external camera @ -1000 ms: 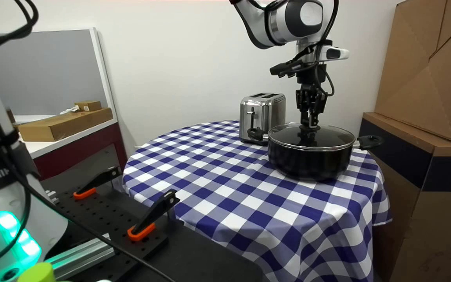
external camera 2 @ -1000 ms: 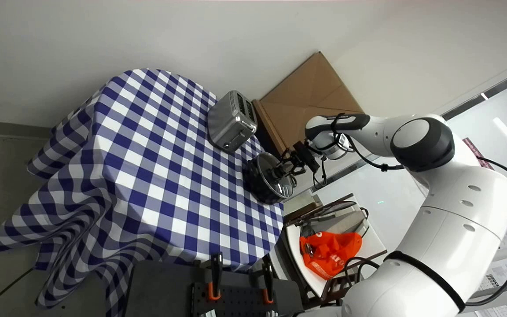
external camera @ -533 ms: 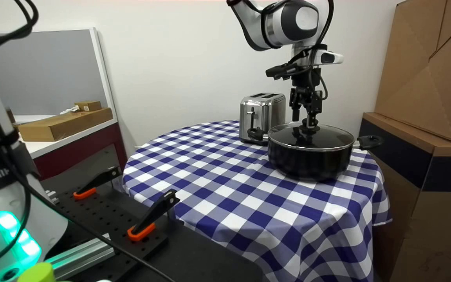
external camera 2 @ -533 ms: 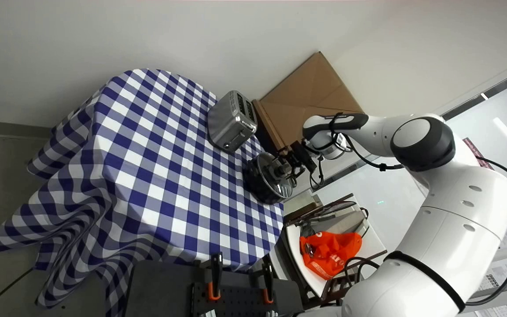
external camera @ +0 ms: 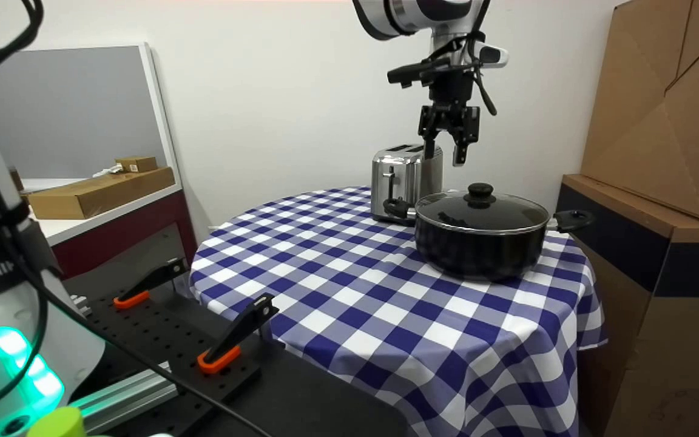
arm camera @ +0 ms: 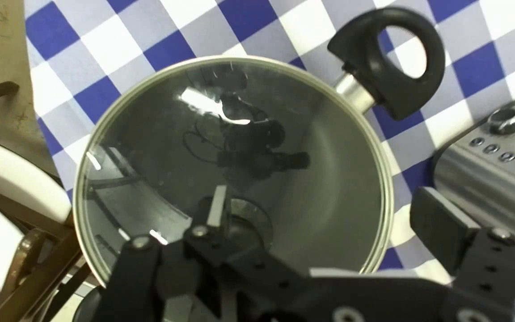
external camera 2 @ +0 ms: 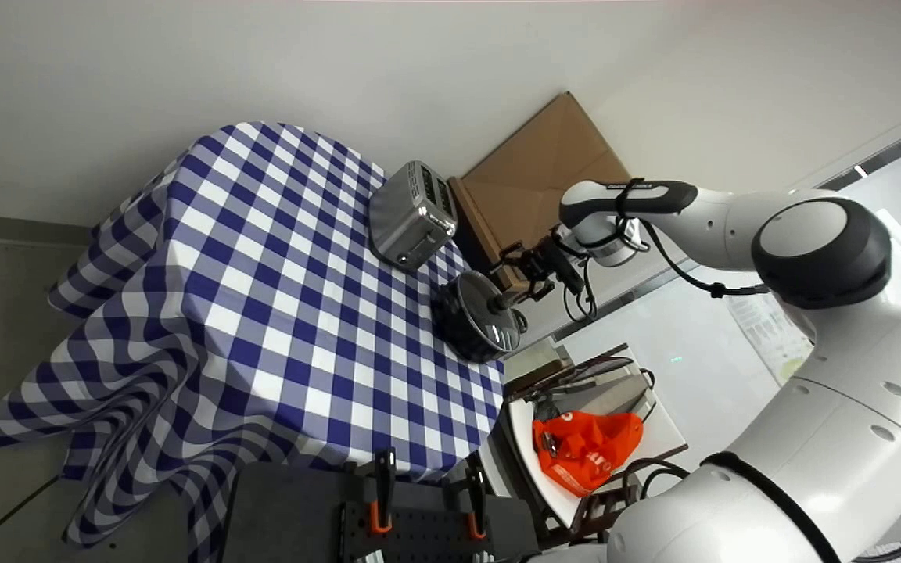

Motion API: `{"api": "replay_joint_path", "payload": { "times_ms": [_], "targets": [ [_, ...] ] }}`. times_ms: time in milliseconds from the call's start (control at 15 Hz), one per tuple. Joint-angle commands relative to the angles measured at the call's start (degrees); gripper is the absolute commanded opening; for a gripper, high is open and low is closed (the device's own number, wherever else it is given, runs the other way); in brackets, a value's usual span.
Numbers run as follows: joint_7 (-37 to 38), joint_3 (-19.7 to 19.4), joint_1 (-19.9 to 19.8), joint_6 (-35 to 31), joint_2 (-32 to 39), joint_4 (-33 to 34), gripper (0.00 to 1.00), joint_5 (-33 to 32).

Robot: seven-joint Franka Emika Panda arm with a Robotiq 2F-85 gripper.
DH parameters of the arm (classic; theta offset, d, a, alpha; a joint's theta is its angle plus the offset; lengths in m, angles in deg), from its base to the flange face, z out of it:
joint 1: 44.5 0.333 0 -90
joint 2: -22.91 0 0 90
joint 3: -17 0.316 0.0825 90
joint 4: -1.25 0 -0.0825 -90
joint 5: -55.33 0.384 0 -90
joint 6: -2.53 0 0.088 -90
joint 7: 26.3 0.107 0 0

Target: Pick up the glass lid from the table and put it on the black pot.

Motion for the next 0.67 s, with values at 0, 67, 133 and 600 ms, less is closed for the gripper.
{"api": "replay_joint_path", "payload": {
  "times_ms": [0,67,133,600],
  "targets": [
    [-7.27,1.14,1.13,3.51,-12.0,-10.49,1.0,-3.95],
    [-9.06,1.54,1.47,4.39,-14.66,-12.49,1.0,-4.98],
    [-10.53,2.04,2.01,4.39,-17.74,-15.23,1.0,-6.03],
    [-12.44,5.21,4.81,4.28,-27.5,-22.54,1.0,-10.62]
  ]
}}
